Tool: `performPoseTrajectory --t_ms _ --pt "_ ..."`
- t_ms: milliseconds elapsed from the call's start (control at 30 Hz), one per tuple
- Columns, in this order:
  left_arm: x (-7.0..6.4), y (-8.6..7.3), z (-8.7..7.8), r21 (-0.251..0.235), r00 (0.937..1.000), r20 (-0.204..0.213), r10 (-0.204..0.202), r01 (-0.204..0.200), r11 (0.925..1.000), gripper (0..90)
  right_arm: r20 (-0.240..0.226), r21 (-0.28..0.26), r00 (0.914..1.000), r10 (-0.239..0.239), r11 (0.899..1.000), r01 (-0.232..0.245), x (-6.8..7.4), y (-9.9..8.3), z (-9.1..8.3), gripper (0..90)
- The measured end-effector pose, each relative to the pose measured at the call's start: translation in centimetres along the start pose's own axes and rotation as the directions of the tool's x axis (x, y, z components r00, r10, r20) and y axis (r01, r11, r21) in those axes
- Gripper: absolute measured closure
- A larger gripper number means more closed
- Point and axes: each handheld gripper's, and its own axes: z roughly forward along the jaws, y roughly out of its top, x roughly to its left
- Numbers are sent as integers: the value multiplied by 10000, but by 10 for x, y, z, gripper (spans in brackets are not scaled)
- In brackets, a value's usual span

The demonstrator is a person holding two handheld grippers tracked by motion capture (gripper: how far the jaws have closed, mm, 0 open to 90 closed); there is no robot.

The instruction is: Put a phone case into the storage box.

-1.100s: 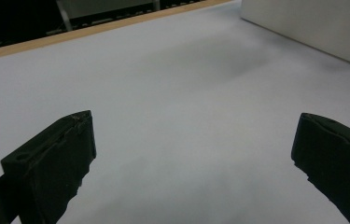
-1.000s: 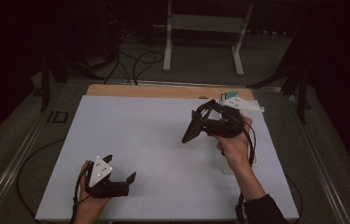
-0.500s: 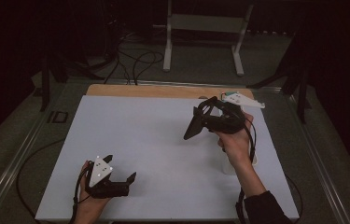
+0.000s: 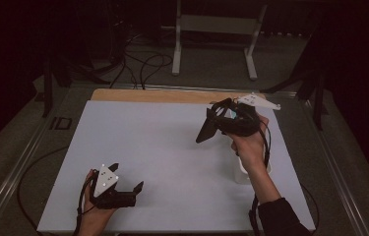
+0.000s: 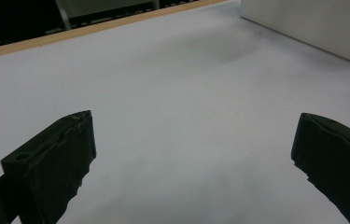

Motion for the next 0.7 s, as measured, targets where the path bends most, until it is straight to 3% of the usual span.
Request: performPoseTrajectory --t_ms 700 --pt "0 0 0 4 10000 5 -1 1 10000 2 547 -18 9984 111 9999 -110 -18 7 4 144"
